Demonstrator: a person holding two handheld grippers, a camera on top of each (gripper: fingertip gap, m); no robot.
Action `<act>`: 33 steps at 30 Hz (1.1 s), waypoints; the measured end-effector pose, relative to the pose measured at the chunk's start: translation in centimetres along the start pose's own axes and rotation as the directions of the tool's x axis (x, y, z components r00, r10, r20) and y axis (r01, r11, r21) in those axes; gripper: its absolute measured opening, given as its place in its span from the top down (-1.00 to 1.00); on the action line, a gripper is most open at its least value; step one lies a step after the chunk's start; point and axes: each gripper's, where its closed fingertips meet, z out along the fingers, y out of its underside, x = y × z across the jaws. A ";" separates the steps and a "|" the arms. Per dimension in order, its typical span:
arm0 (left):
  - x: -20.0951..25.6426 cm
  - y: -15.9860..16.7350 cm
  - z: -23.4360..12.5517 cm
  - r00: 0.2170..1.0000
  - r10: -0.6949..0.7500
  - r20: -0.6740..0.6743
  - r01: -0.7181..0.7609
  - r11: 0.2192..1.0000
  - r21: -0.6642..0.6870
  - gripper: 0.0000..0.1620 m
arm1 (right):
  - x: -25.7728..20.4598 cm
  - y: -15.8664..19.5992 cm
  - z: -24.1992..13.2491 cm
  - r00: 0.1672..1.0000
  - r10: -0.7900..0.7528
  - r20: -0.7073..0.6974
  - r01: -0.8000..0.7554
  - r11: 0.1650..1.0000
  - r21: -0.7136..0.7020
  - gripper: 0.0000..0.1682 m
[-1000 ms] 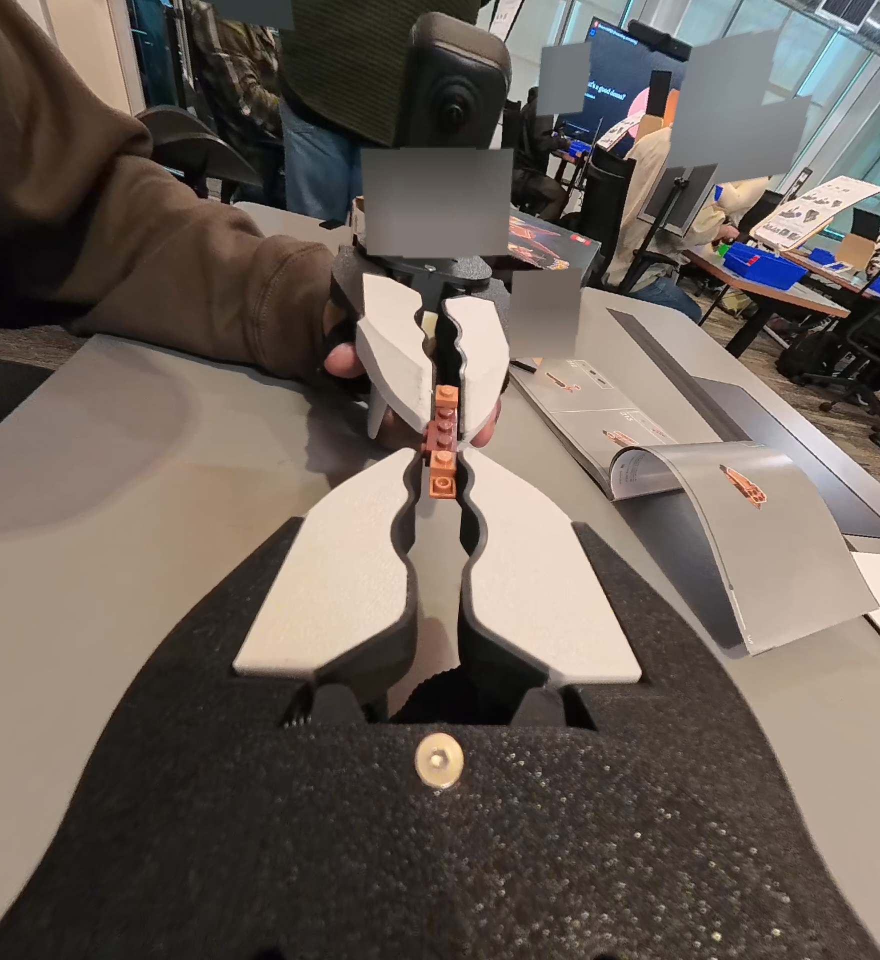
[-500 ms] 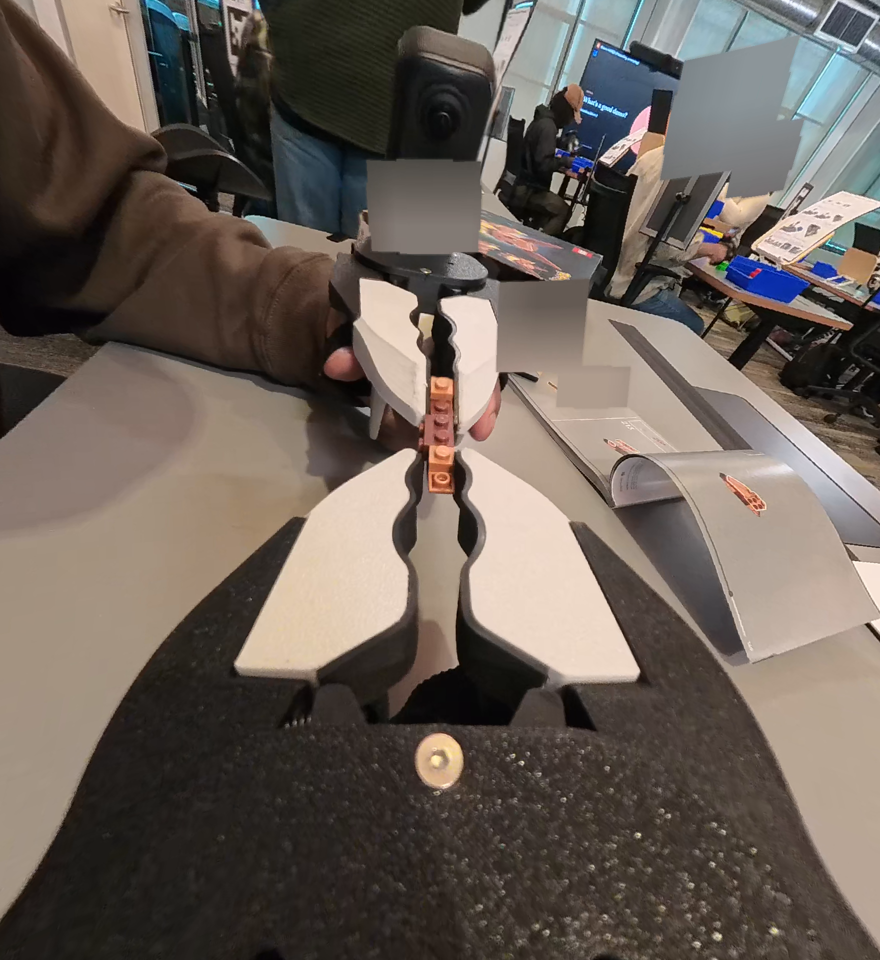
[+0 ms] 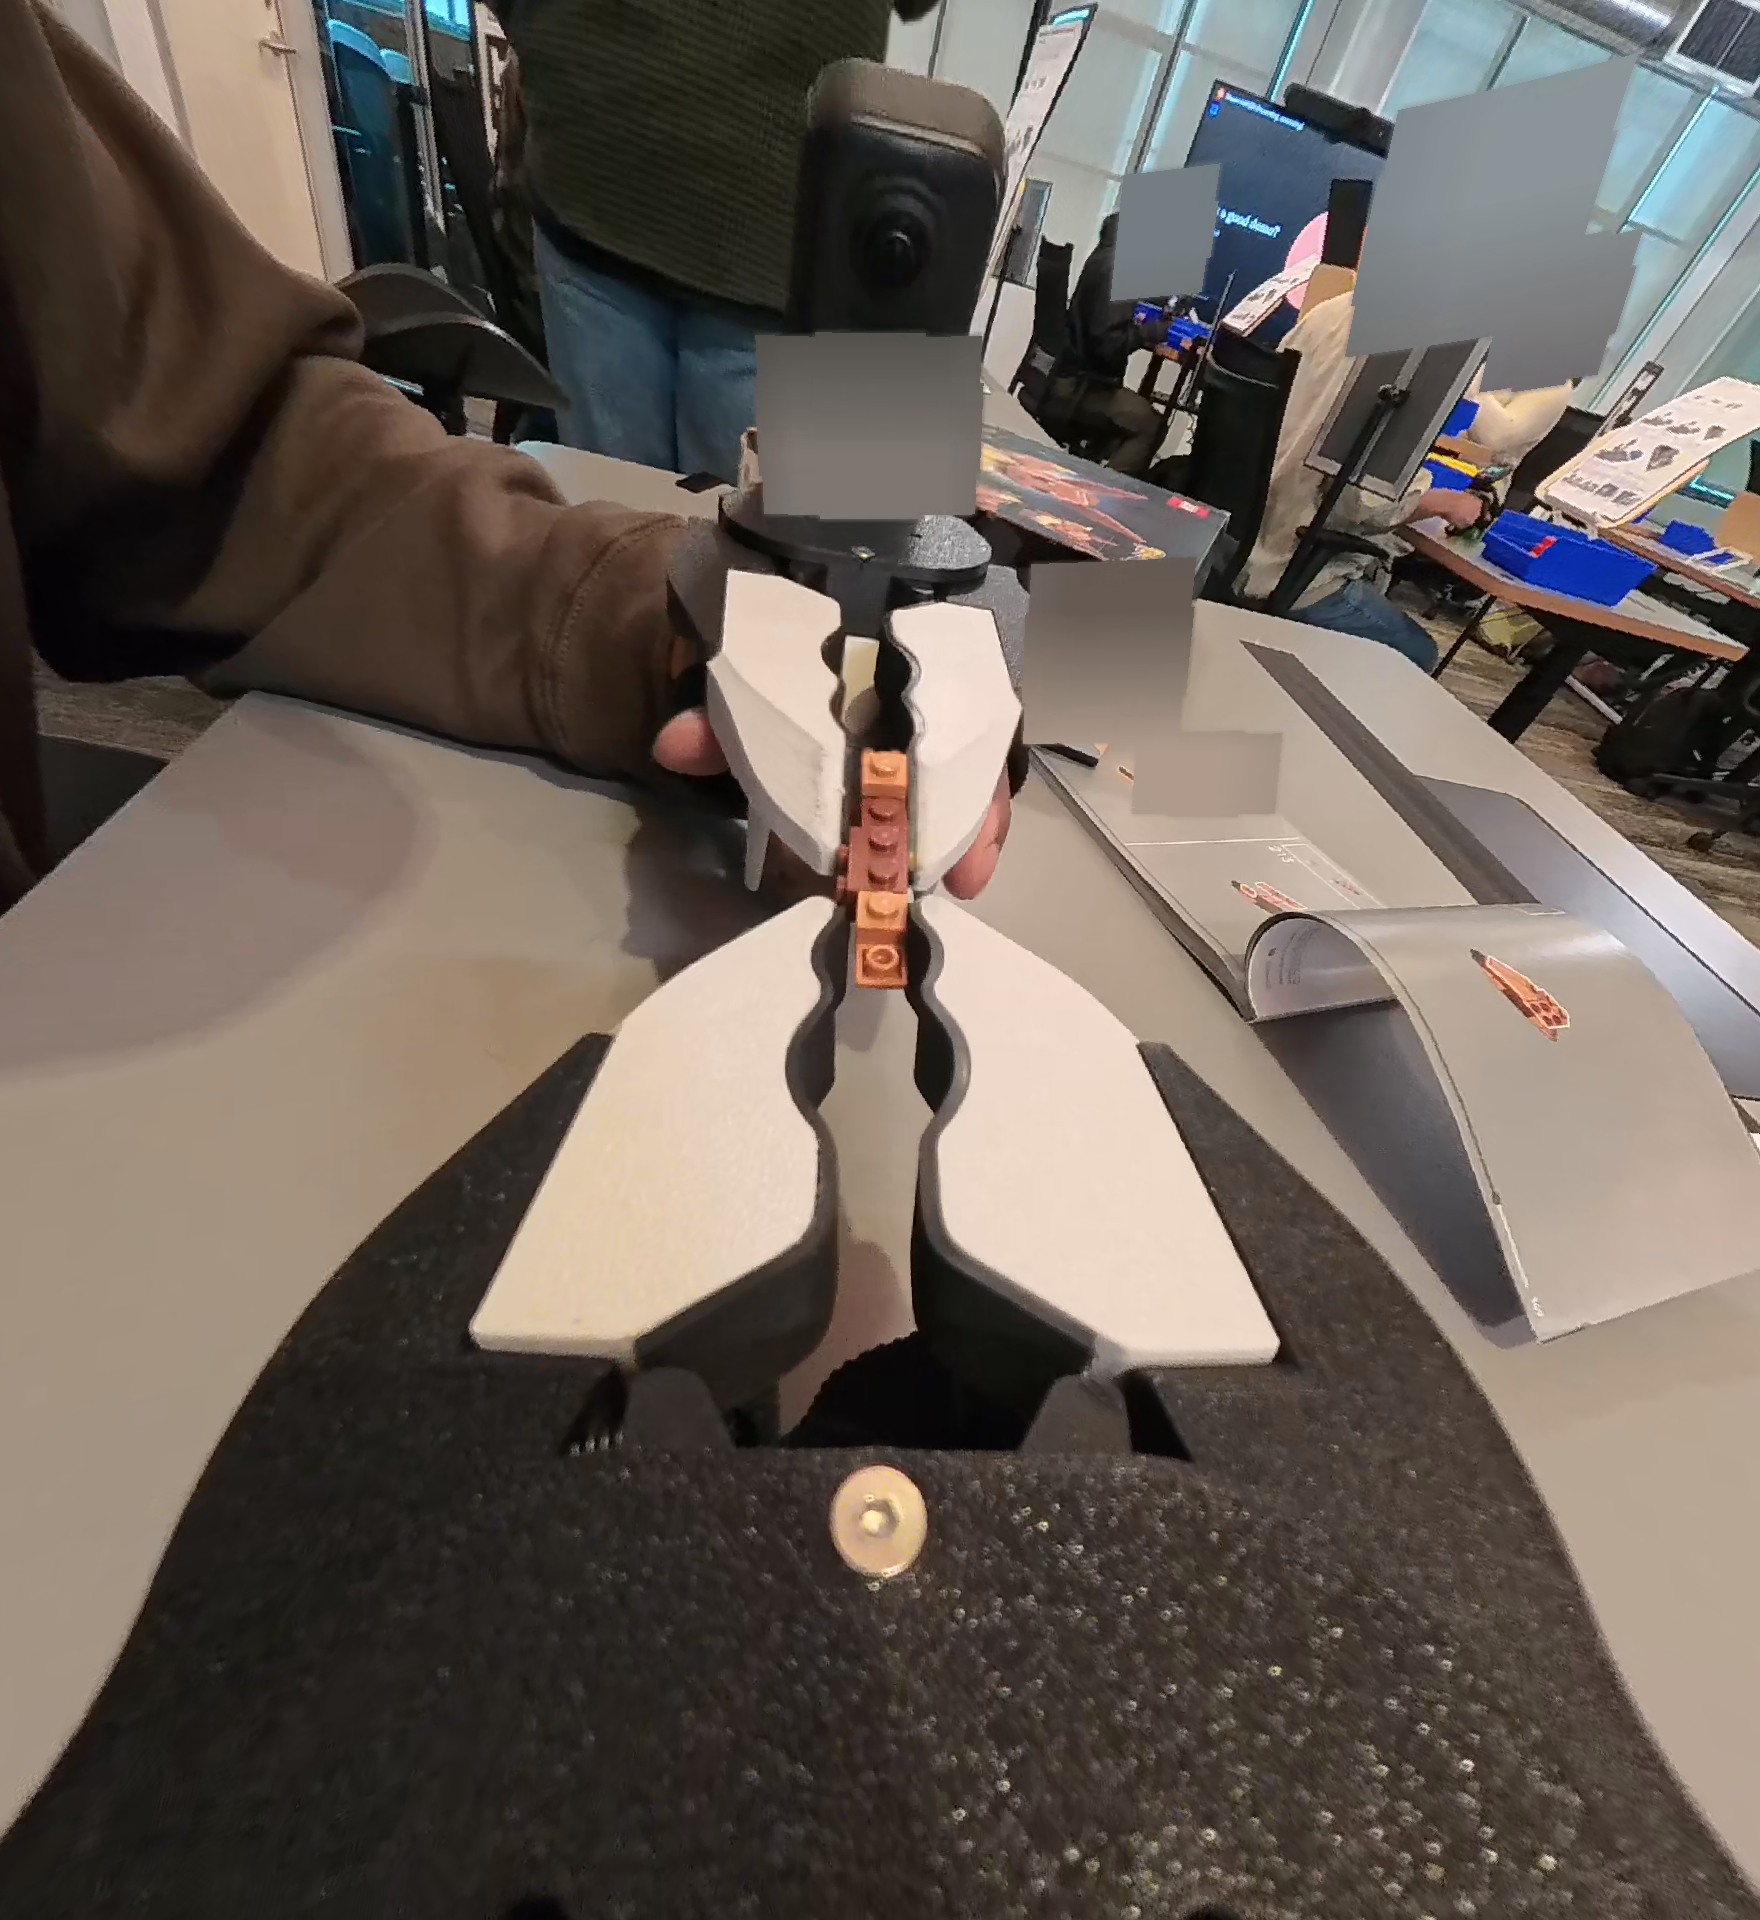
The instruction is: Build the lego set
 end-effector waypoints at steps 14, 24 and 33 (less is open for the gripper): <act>-3.6 0.9 -2.0 0.989 -0.004 0.149 0.013 0.998 -0.057 0.88 | 2.9 7.8 0.4 0.992 0.045 -0.119 -0.091 0.905 -0.416 0.63; -3.8 1.6 -1.9 0.988 0.010 0.153 0.004 0.996 -0.085 0.88 | 4.2 9.2 0.9 0.987 0.120 -0.107 -0.157 0.862 -0.483 0.62; -2.7 1.0 -1.2 0.991 0.043 0.130 -0.037 0.998 -0.048 0.88 | 3.8 10.3 1.1 0.989 0.106 -0.102 -0.145 0.820 -0.554 0.69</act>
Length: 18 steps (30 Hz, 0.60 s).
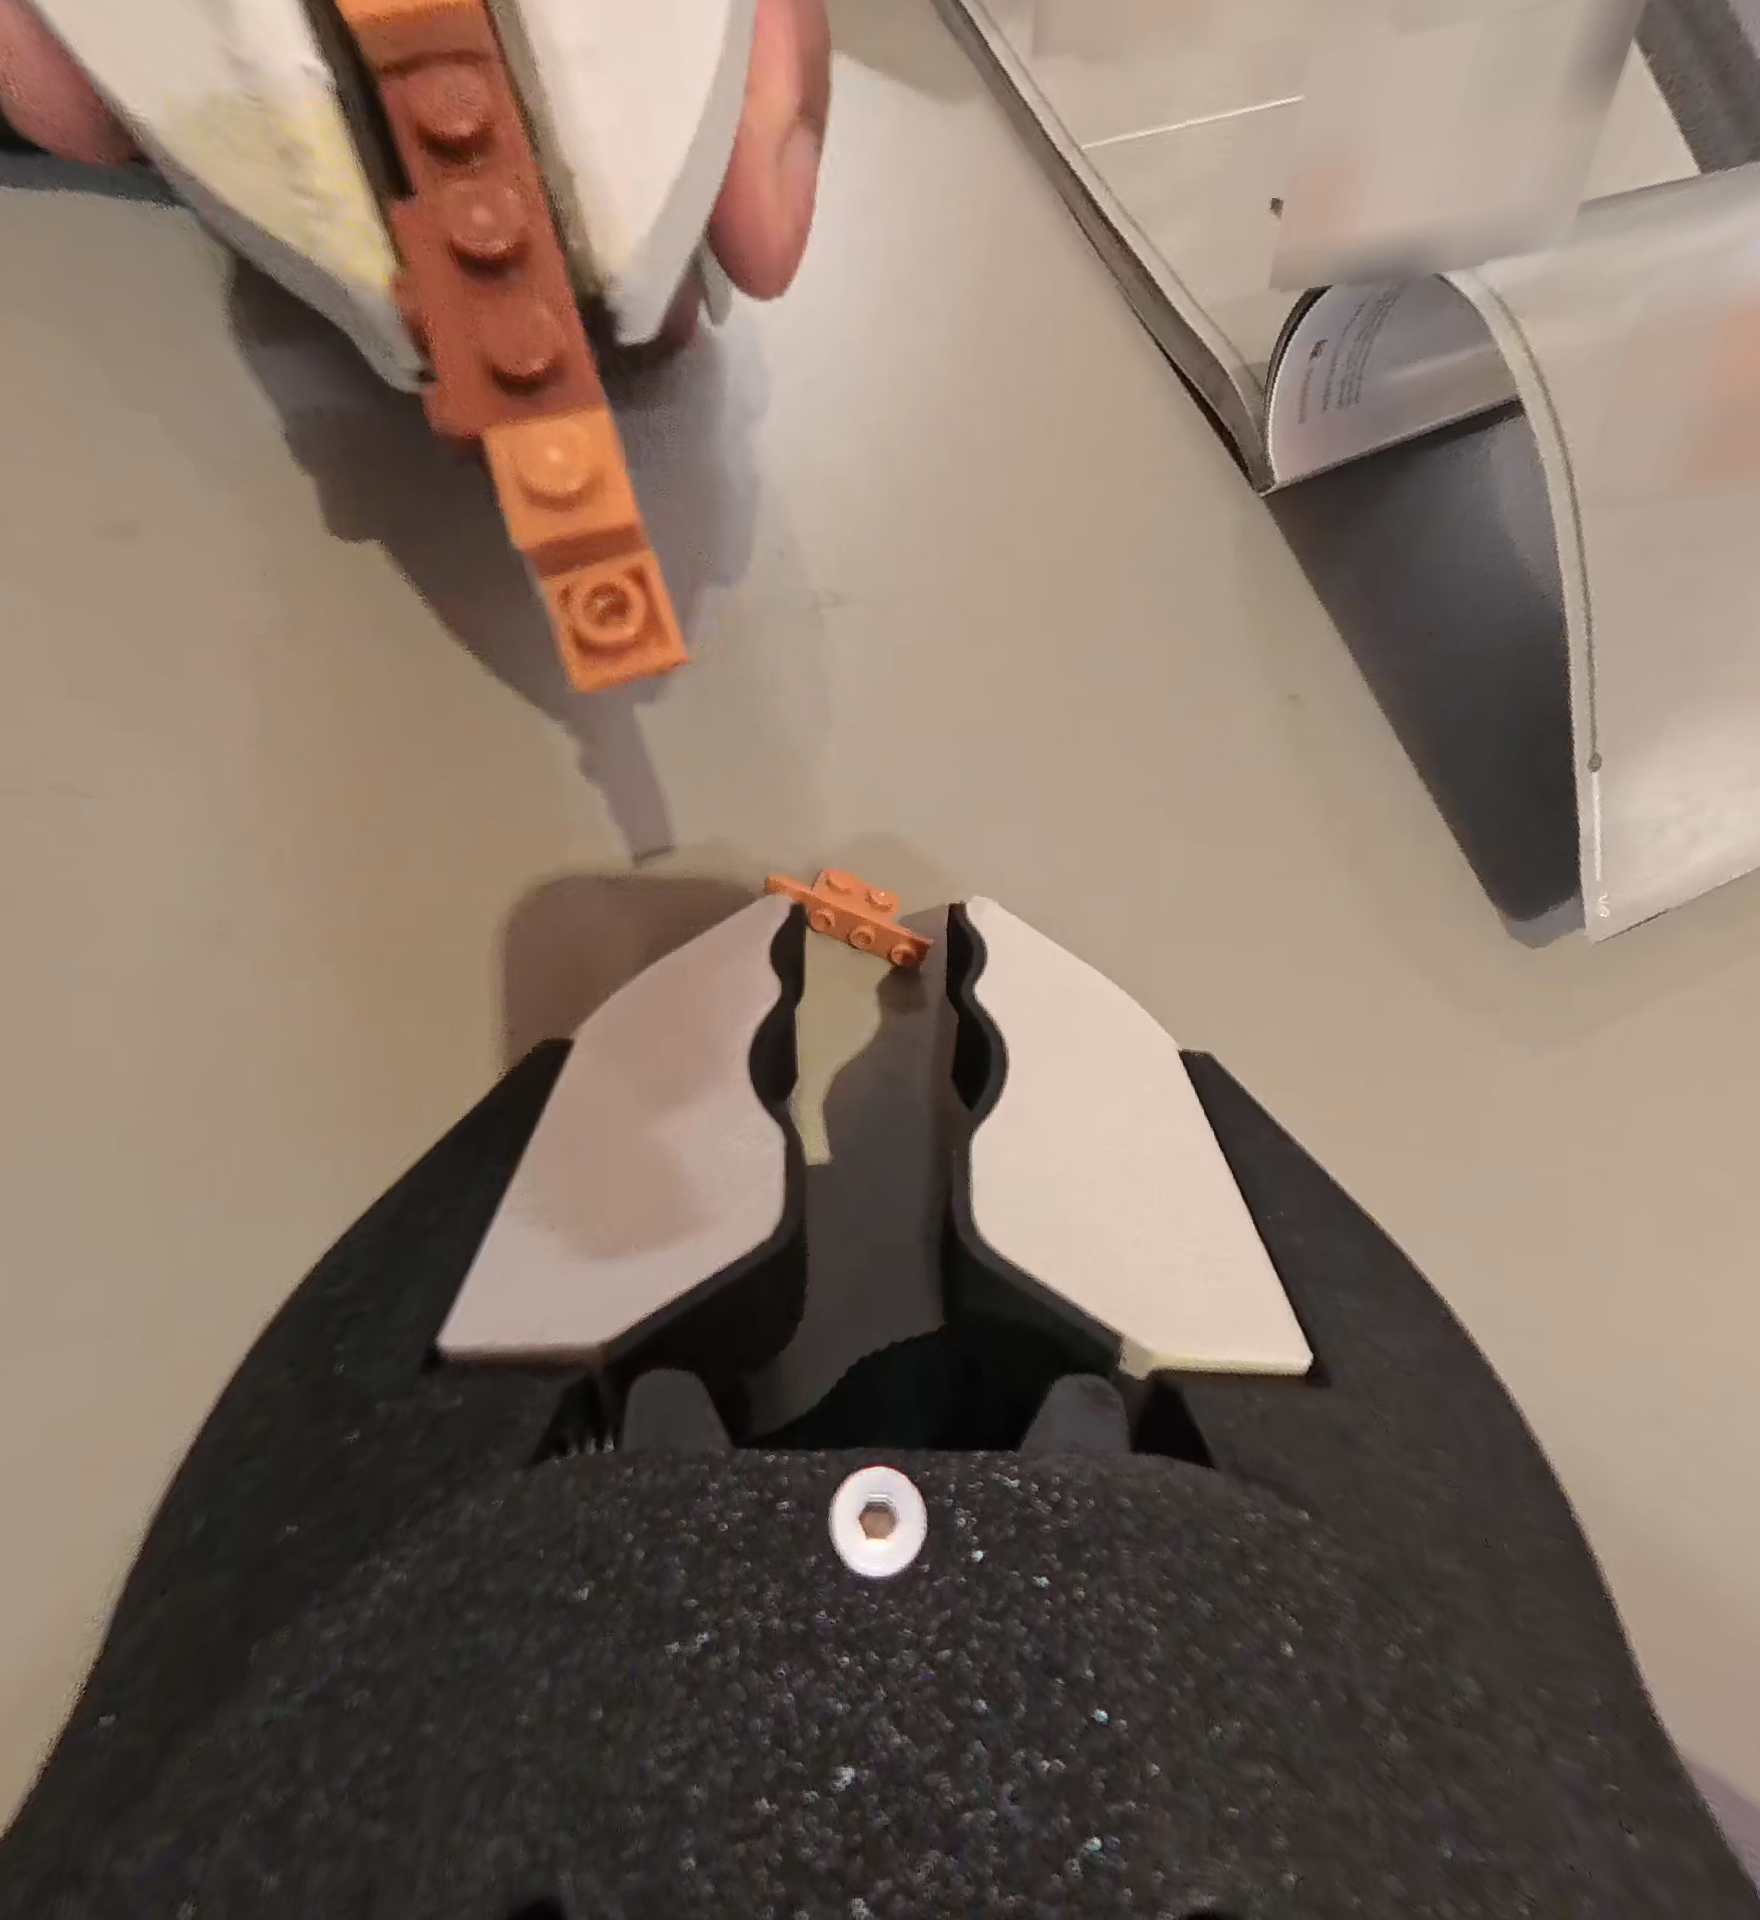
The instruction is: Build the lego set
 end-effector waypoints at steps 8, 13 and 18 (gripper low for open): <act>-0.1 -0.4 0.0 1.000 0.008 0.023 -0.009 1.000 0.019 0.88 | 0.0 0.0 -0.2 1.000 -0.019 -0.024 0.019 1.000 0.010 0.89; -0.7 -0.6 -0.2 0.998 0.016 0.060 -0.017 0.999 0.028 0.89 | 0.1 -0.2 -0.4 0.999 -0.031 -0.044 0.032 0.999 0.031 0.95; -1.5 -0.4 -0.2 0.993 0.027 0.111 -0.029 0.999 0.014 0.88 | 0.2 -0.4 -0.8 0.998 -0.031 -0.061 0.034 0.998 0.058 0.96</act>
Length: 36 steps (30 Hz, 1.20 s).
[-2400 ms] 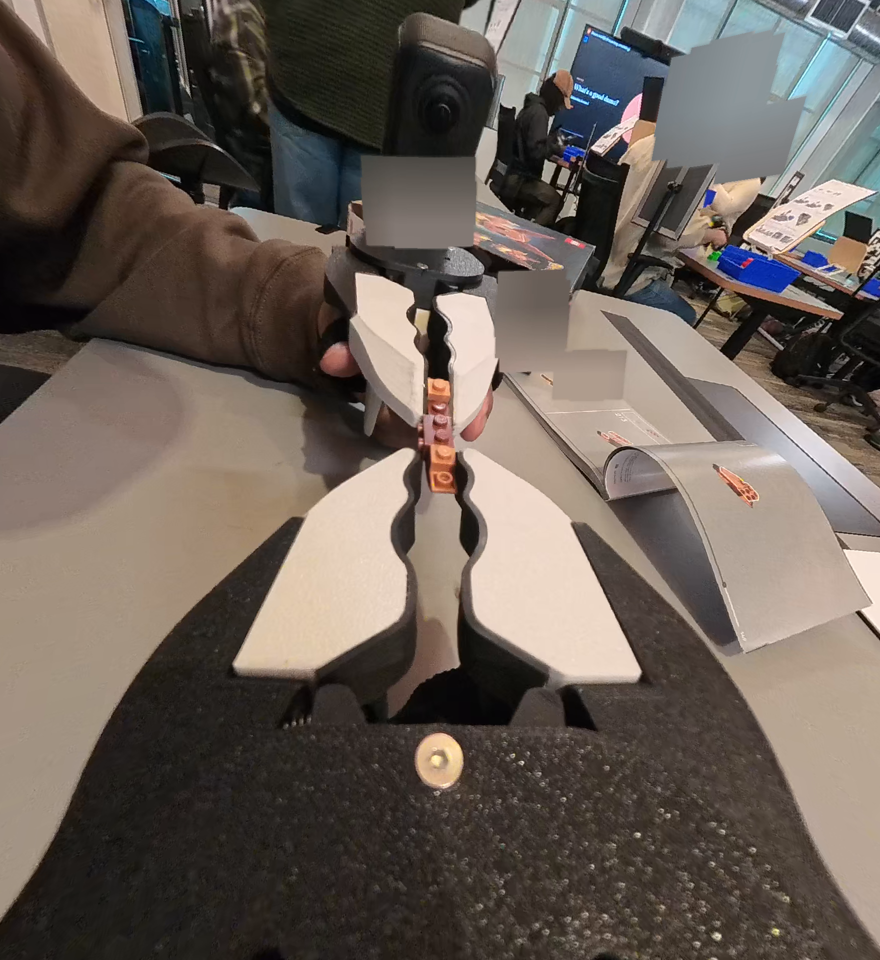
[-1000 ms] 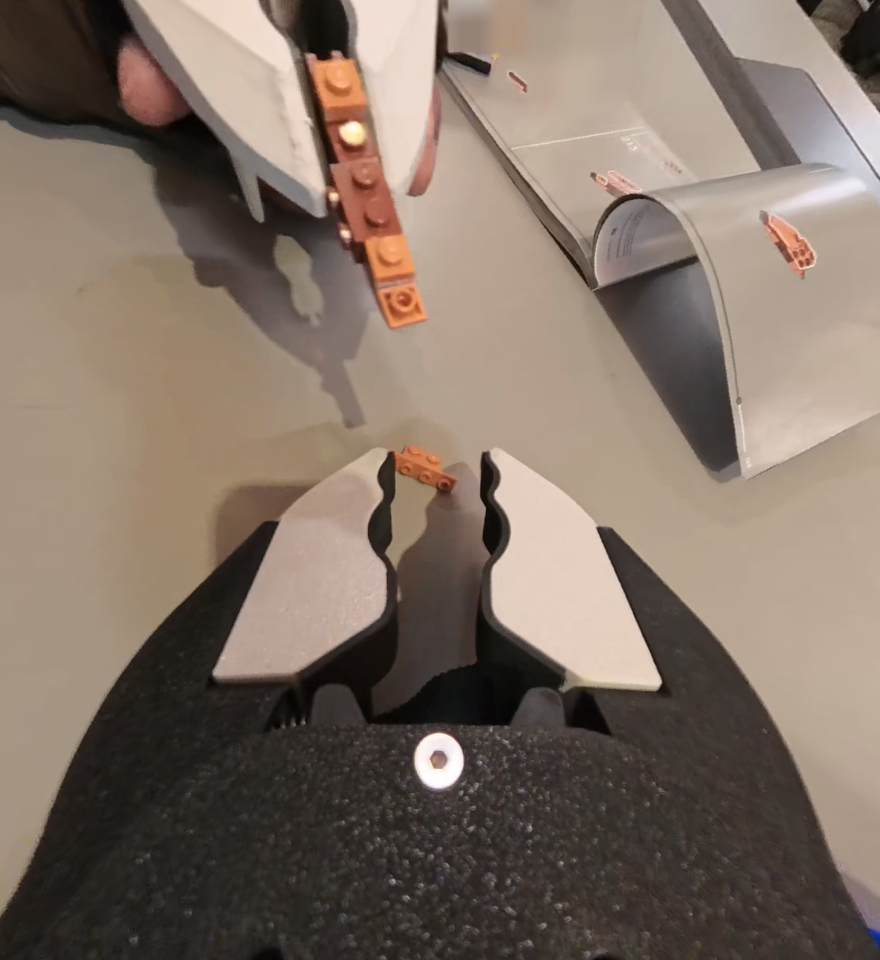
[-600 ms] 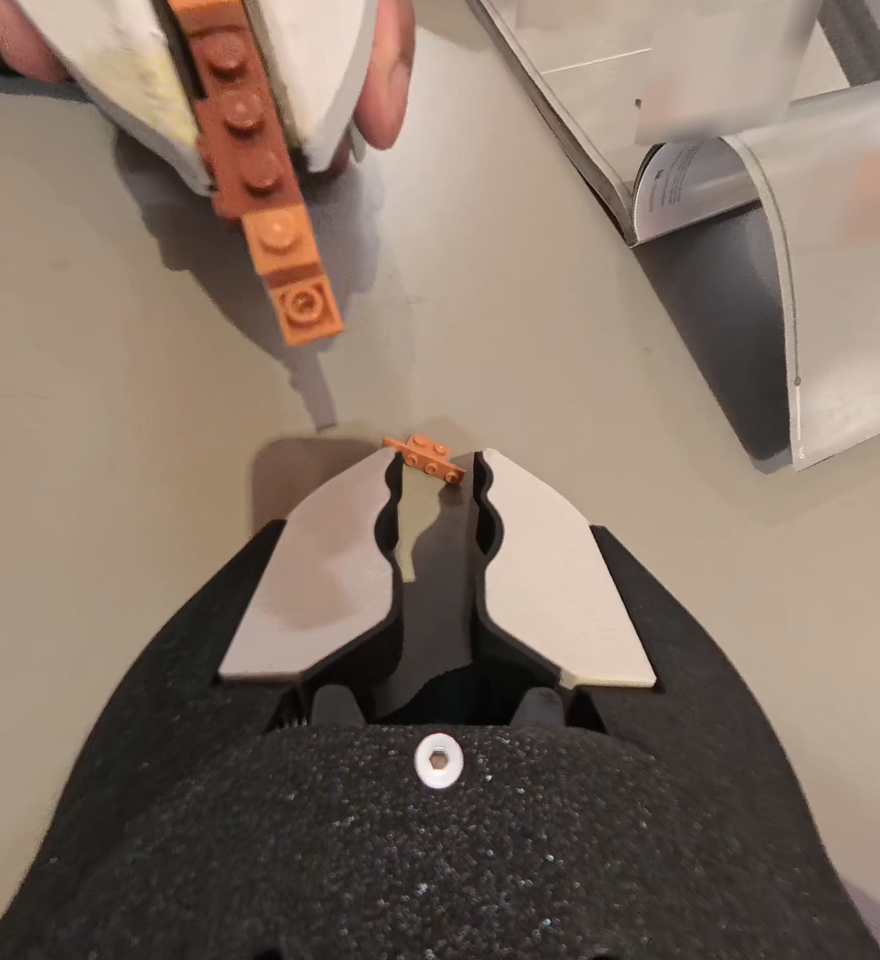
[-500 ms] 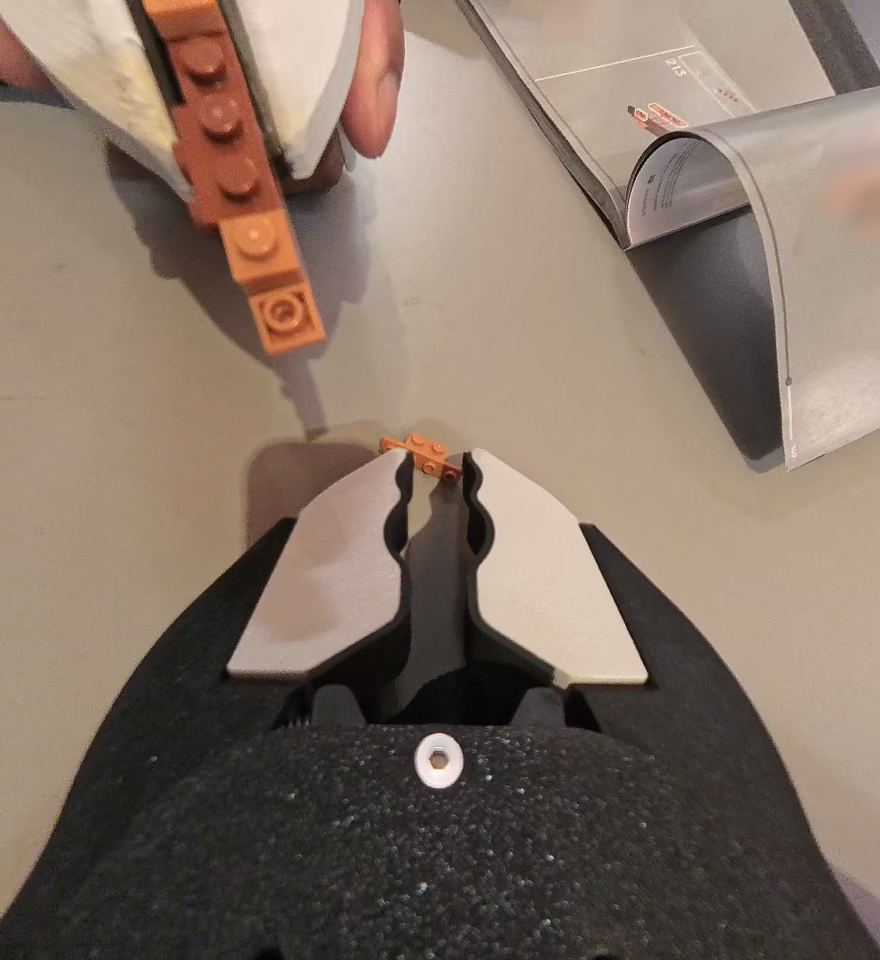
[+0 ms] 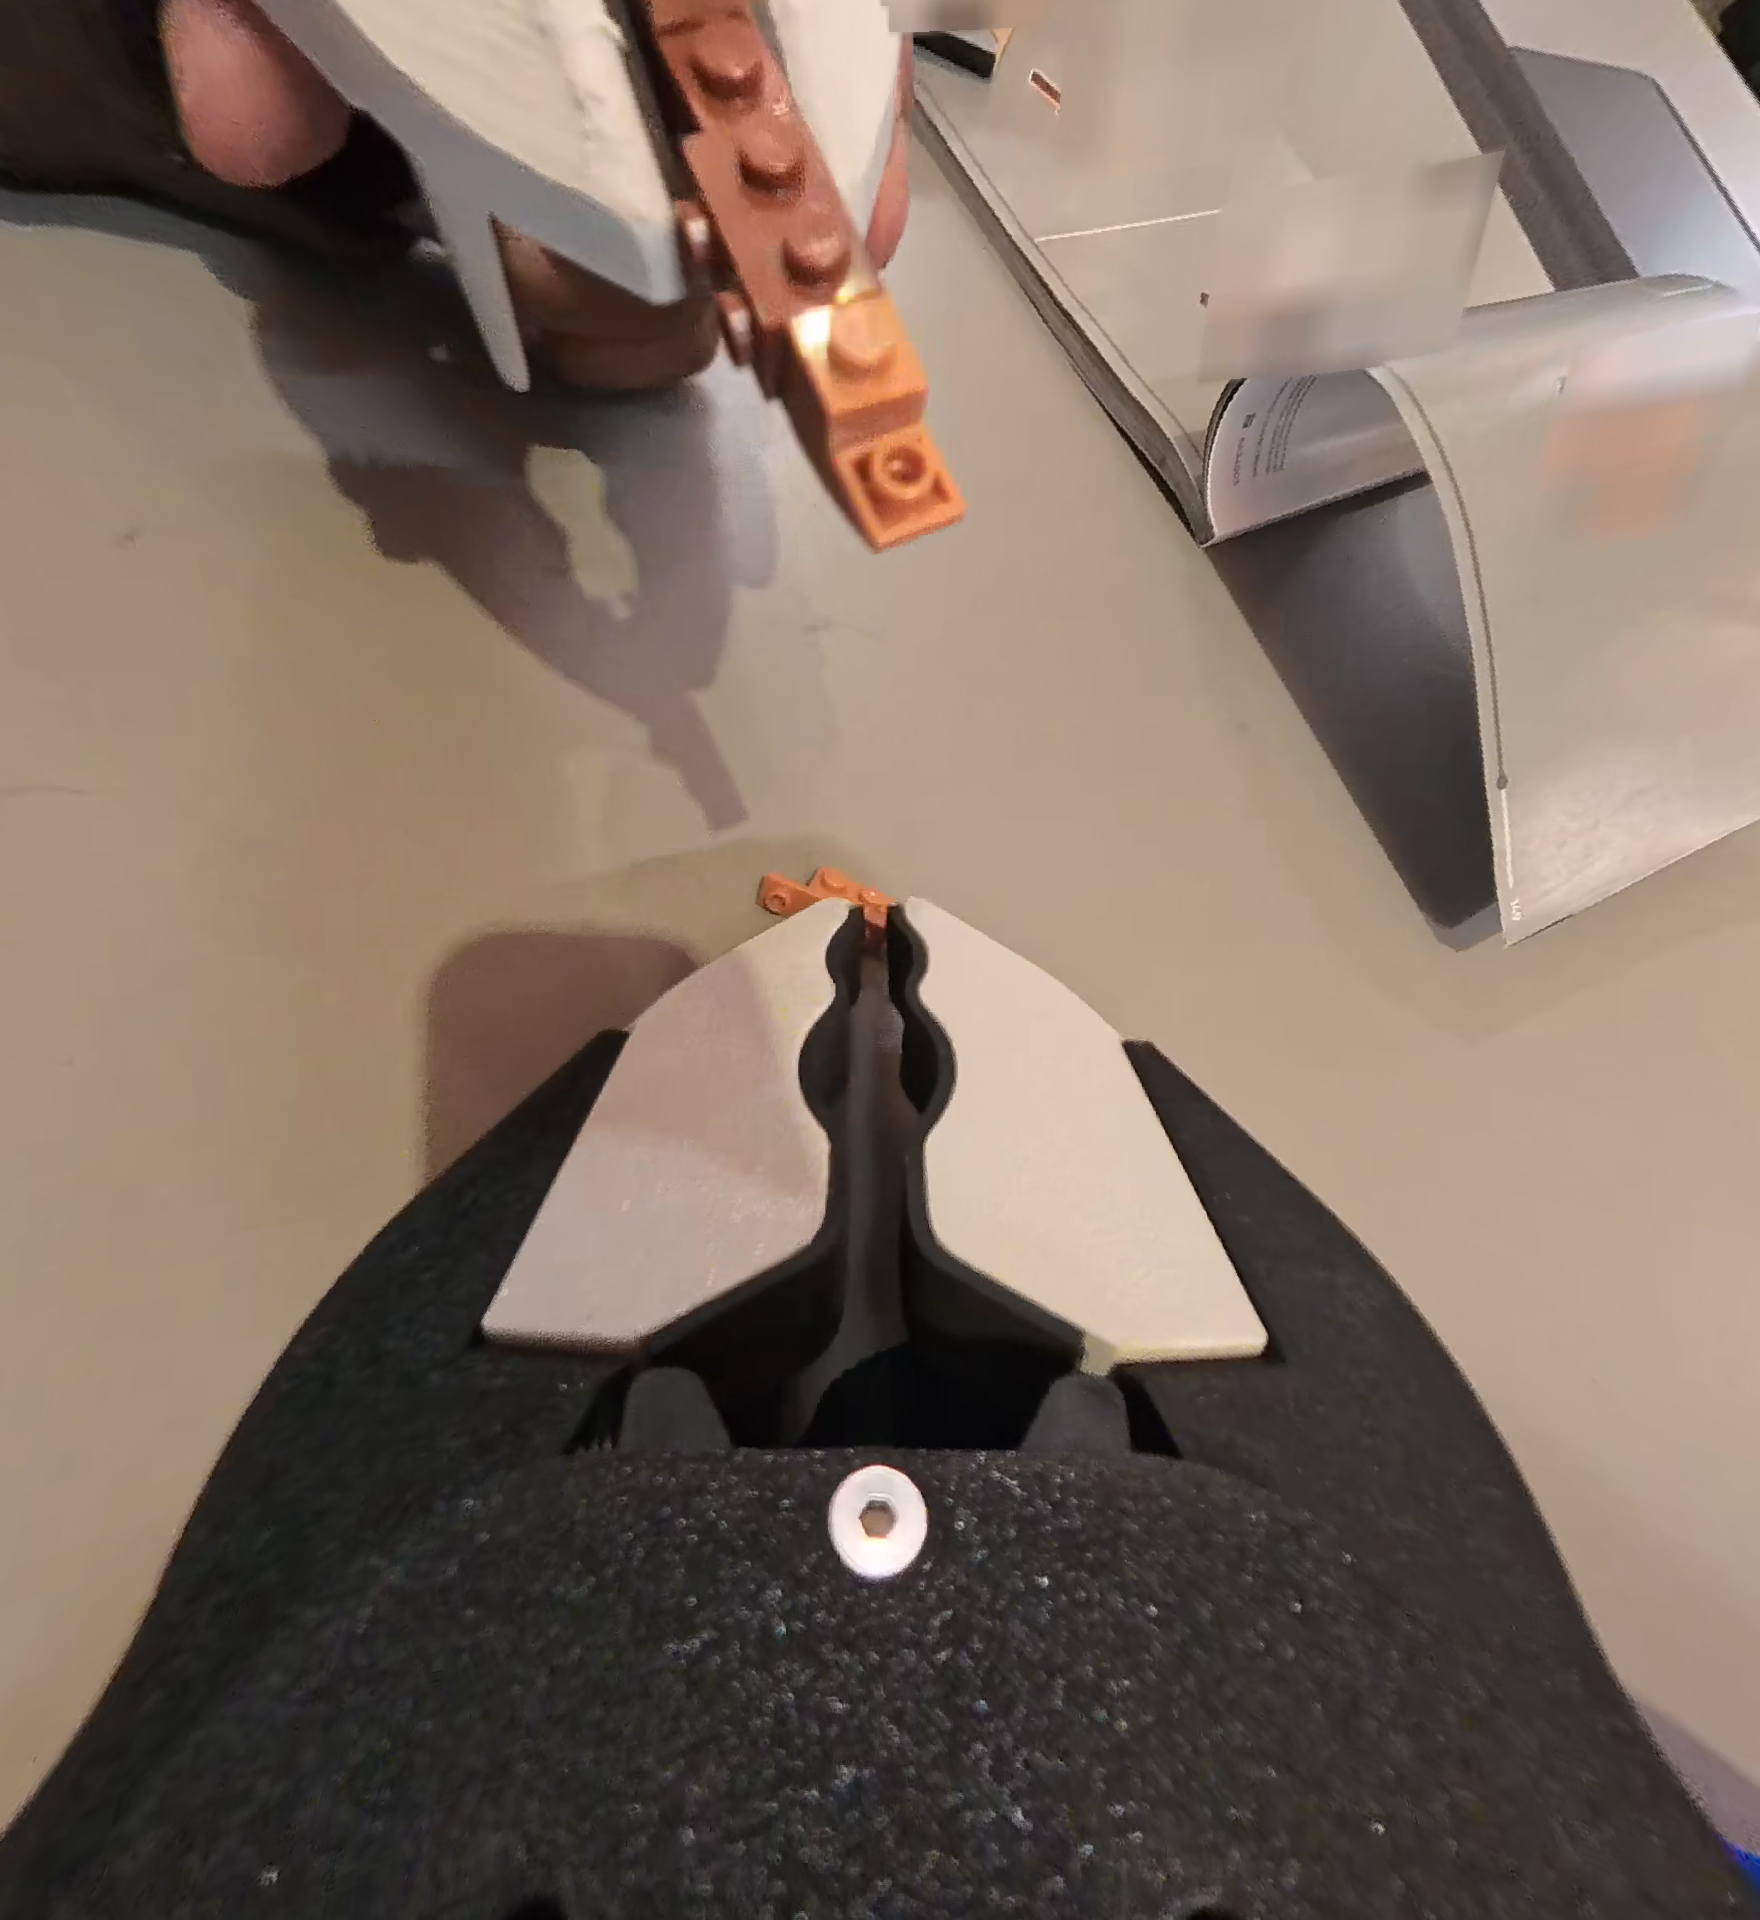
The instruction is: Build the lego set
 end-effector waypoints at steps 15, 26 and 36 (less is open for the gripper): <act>-2.4 0.5 -0.3 0.987 0.034 0.157 -0.027 0.999 -0.045 0.88 | -1.4 0.1 0.4 0.937 0.313 -0.152 -0.330 0.939 -0.100 0.57; -2.1 0.1 -0.2 0.988 0.038 0.148 -0.033 0.999 -0.033 0.88 | -0.3 0.8 0.8 0.932 0.262 -0.248 -0.304 0.942 -0.145 0.69; -1.6 -0.2 -0.2 0.994 0.000 0.107 0.000 1.000 -0.003 0.88 | 0.4 1.5 0.1 0.956 0.234 -0.179 -0.258 0.958 -0.125 0.92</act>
